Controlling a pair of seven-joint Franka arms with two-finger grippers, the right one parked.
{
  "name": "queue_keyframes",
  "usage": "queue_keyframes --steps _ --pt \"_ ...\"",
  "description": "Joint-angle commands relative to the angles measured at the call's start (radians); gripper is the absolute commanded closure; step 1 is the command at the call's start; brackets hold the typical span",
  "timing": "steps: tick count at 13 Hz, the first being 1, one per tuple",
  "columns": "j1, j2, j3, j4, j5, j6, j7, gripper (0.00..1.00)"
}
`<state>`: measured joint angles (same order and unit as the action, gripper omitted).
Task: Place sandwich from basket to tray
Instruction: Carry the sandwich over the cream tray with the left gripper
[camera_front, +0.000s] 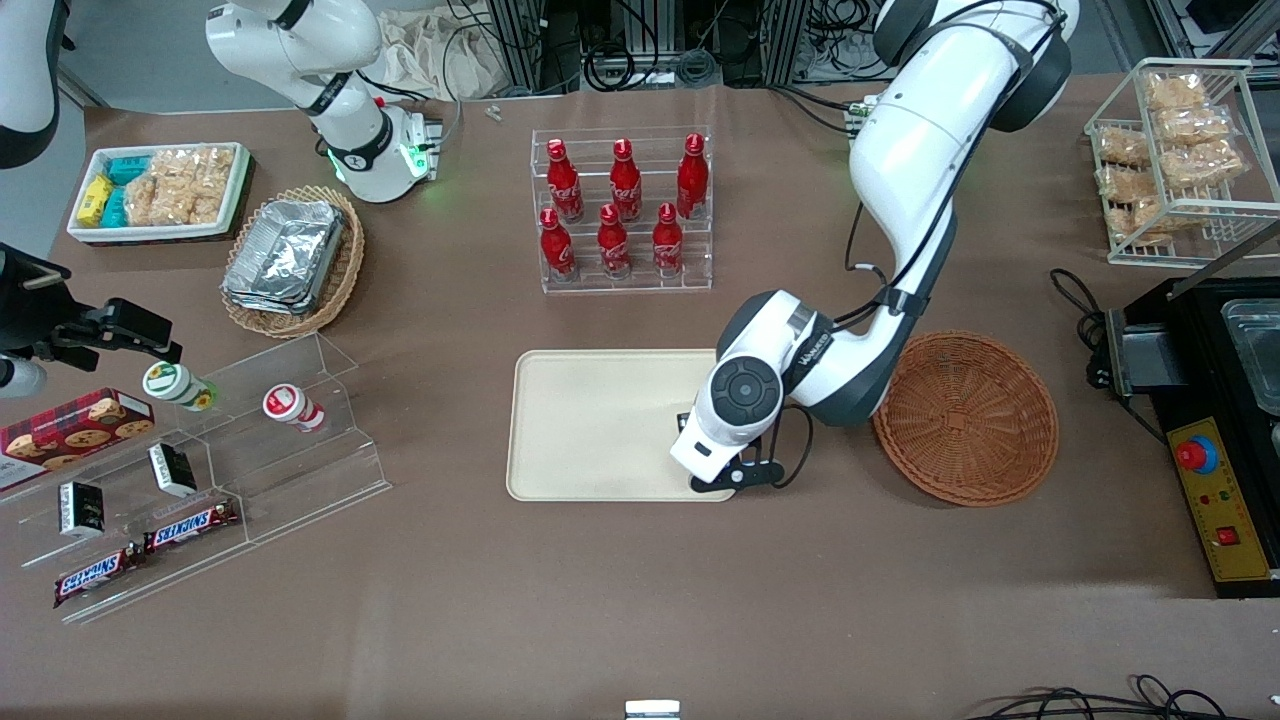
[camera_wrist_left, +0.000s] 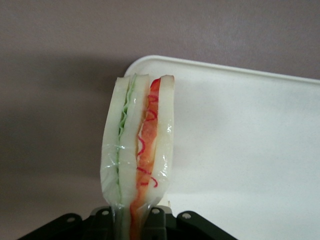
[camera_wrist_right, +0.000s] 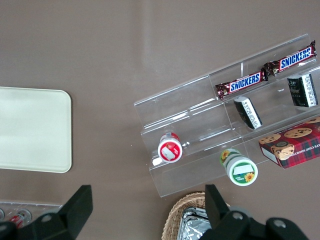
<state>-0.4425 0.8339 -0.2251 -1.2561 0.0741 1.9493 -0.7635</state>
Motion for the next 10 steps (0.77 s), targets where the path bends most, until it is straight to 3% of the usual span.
queue_keyframes --steps 1,6,8,9,10 --pt "-0.028 0.031 0.009 0.024 -0.013 -0.001 -0.022 1.00" --pt "-0.050 0.045 0.009 -0.017 -0.014 0.039 -0.068 0.92" --pt "-0.058 0.047 0.009 -0.019 -0.014 0.069 -0.104 0.84" --pt "-0.067 0.047 0.010 -0.019 -0.013 0.069 -0.137 0.68" --pt "-0.067 0.045 0.010 -0.020 -0.013 0.068 -0.161 0.31"
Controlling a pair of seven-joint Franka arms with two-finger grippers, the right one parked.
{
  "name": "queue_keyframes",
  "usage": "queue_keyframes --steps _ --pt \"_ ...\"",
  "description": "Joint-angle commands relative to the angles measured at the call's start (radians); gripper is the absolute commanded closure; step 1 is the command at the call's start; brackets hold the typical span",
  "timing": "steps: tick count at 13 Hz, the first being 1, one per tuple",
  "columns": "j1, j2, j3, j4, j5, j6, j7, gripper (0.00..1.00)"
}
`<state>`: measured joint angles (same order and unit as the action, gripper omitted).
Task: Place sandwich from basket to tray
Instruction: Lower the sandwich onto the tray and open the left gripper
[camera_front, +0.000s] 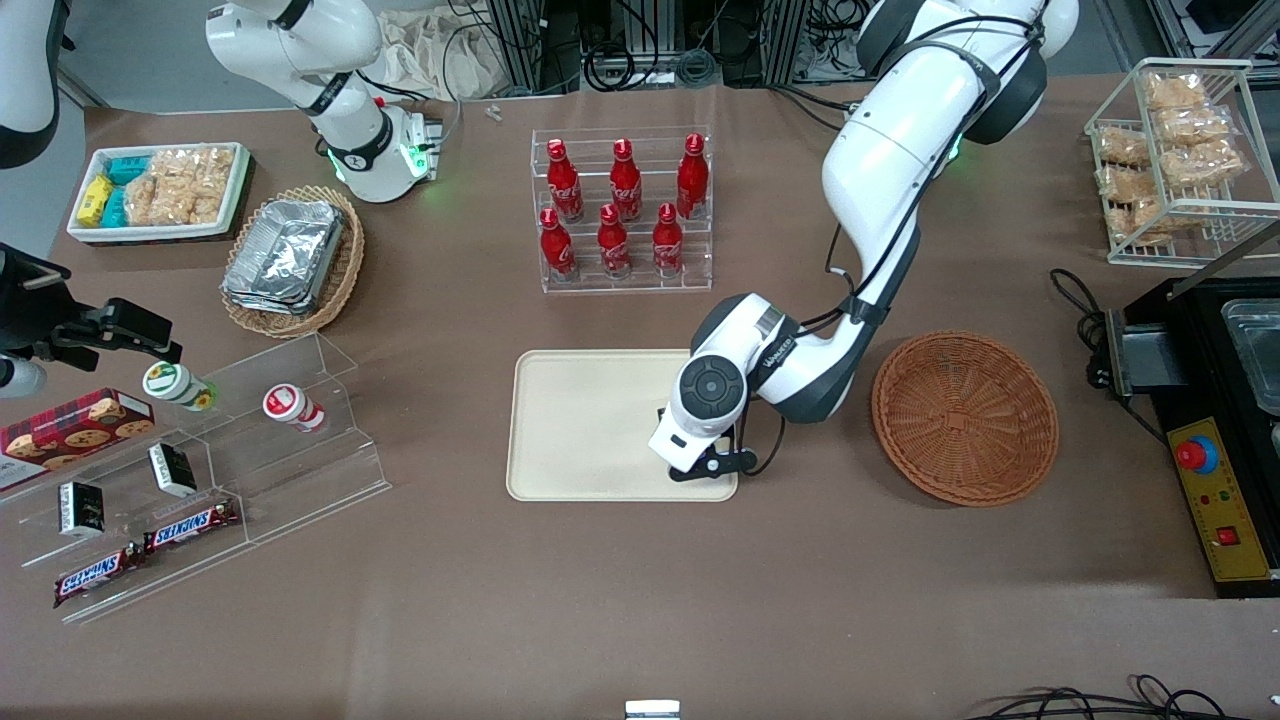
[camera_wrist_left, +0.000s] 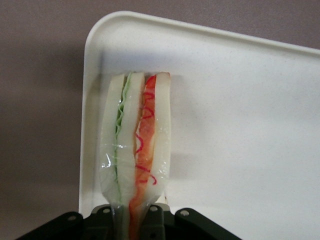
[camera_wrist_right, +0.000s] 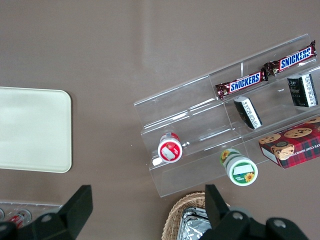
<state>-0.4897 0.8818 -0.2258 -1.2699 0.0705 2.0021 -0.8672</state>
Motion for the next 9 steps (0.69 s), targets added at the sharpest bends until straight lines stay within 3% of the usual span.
queue_keyframes --steps 1,5,9 --pt "-0.020 -0.006 0.011 -0.011 0.005 0.014 -0.070 0.00" --pt "-0.006 -0.088 0.020 -0.009 0.008 -0.035 -0.072 0.00" --pt "0.057 -0.246 0.063 -0.011 0.017 -0.224 -0.055 0.00"
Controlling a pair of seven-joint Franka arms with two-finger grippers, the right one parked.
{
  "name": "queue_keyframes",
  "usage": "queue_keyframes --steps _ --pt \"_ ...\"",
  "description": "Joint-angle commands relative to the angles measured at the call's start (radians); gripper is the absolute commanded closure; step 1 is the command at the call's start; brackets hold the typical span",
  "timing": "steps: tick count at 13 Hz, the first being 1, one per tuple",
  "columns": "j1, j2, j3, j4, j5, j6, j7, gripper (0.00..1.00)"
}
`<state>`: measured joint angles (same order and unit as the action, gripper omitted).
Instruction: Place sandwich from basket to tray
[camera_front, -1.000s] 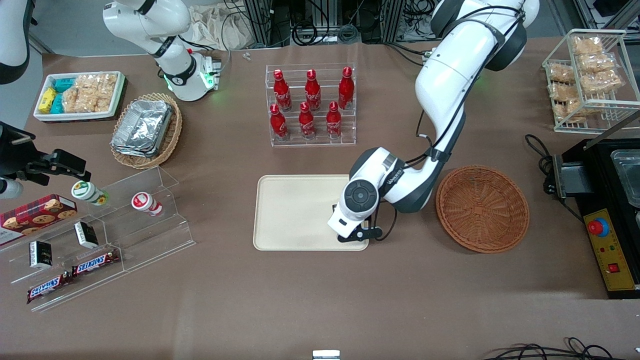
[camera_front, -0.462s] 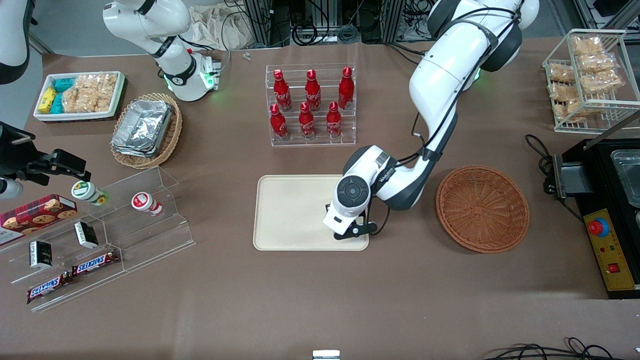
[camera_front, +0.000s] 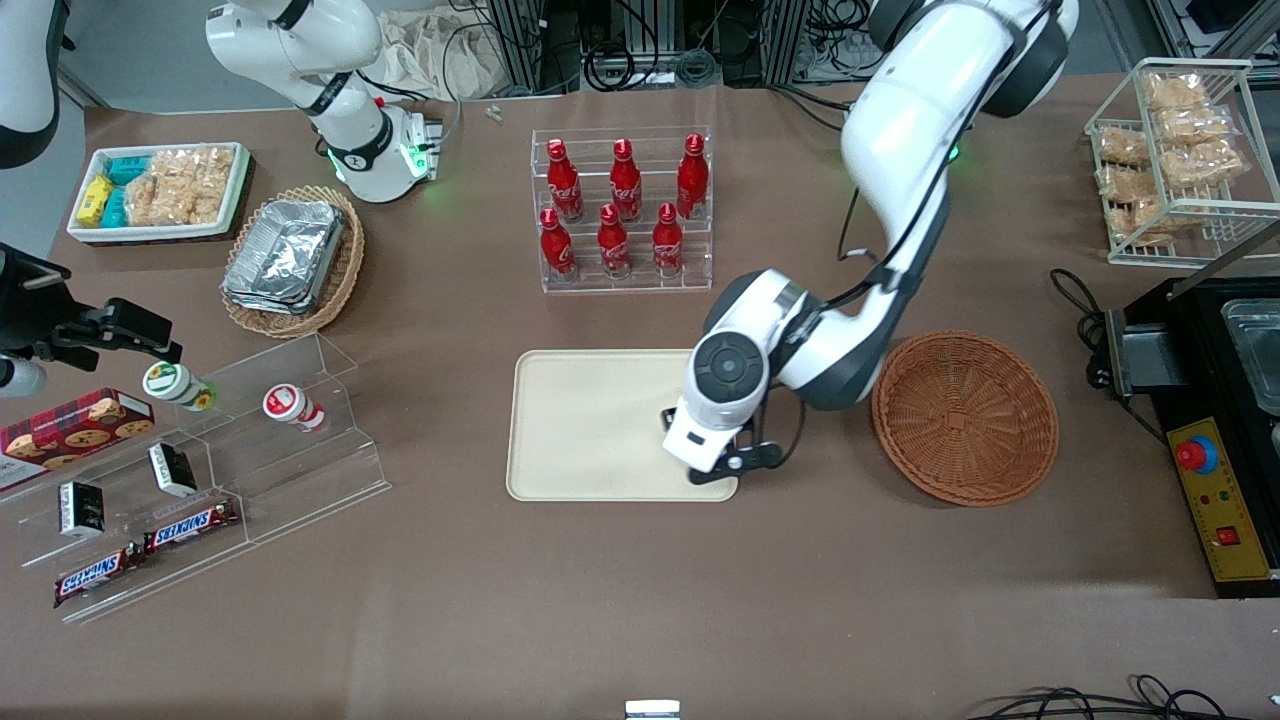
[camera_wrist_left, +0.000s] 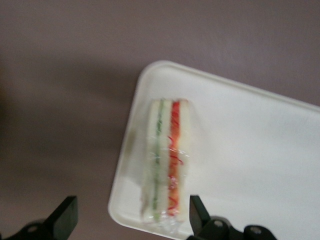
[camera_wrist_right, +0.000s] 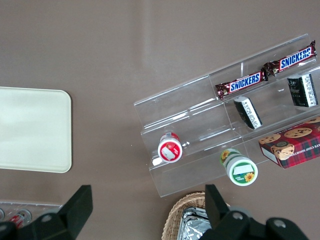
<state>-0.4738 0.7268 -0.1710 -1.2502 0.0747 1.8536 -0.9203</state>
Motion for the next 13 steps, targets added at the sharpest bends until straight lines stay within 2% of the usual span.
queue_keyframes --steps 1,4,6,10,13 --pt "0.072 -0.133 0.008 -0.040 0.036 -0.106 0.000 0.00" --pt "0.161 -0.249 0.008 -0.115 0.086 -0.109 0.015 0.00" --pt "0.252 -0.323 0.004 -0.193 0.100 -0.096 0.140 0.00" --pt "0.386 -0.441 0.004 -0.337 0.073 -0.030 0.407 0.00" --pt "0.435 -0.489 0.016 -0.374 -0.004 0.031 0.495 0.00"
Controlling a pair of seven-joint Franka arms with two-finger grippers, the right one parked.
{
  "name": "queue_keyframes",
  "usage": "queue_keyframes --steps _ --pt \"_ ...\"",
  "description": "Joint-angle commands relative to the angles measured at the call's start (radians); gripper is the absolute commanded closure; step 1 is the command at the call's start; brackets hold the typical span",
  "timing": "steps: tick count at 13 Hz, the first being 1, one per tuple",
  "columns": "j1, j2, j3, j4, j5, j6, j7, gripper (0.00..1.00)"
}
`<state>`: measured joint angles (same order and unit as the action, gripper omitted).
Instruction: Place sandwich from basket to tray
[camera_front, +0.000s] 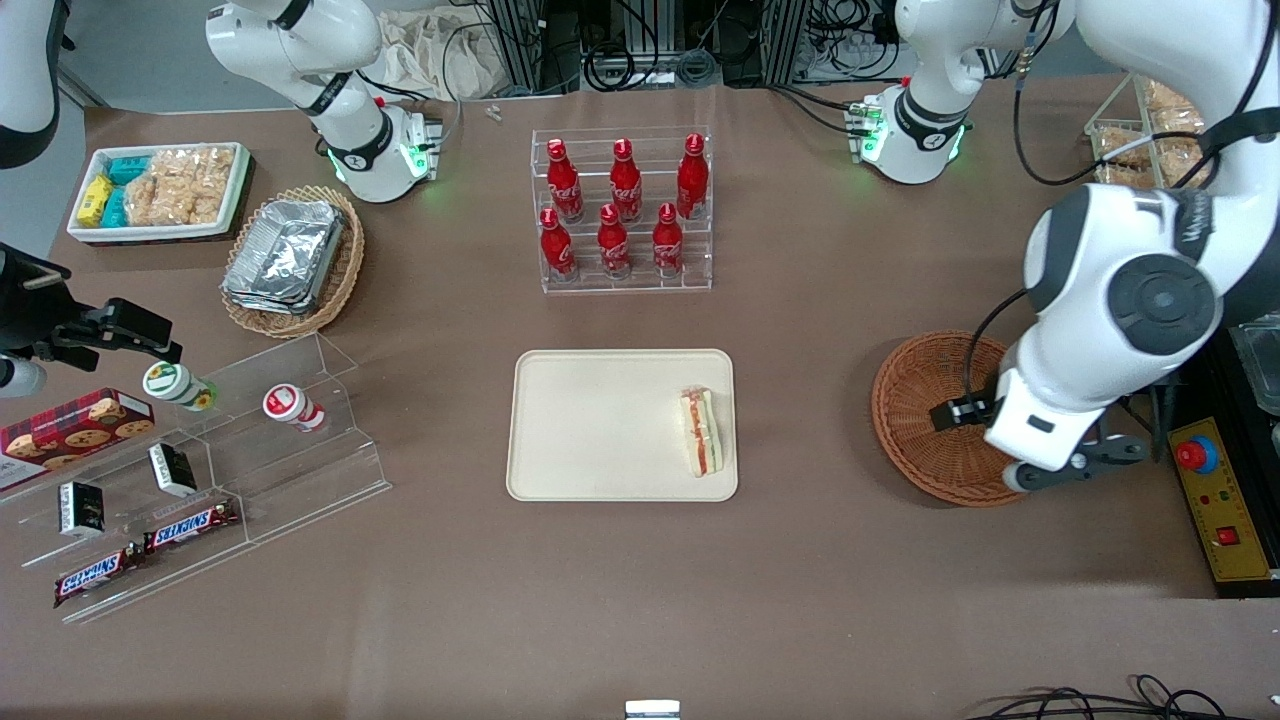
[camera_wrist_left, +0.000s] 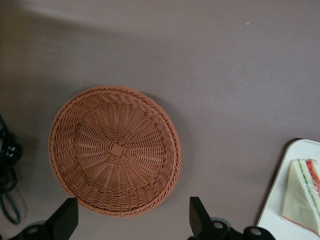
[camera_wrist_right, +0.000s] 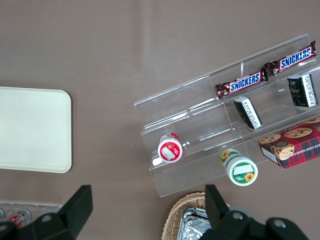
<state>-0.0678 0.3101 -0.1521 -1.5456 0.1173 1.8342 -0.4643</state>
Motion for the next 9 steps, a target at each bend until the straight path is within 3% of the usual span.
queue_keyframes --steps 1,4,9 --pt "0.070 -0.113 0.003 -0.129 -0.086 0.091 0.045 0.00" --pt "0.118 -0.215 0.003 -0.229 -0.105 0.100 0.133 0.00" --pt "0.194 -0.299 0.000 -0.229 -0.108 0.044 0.131 0.00"
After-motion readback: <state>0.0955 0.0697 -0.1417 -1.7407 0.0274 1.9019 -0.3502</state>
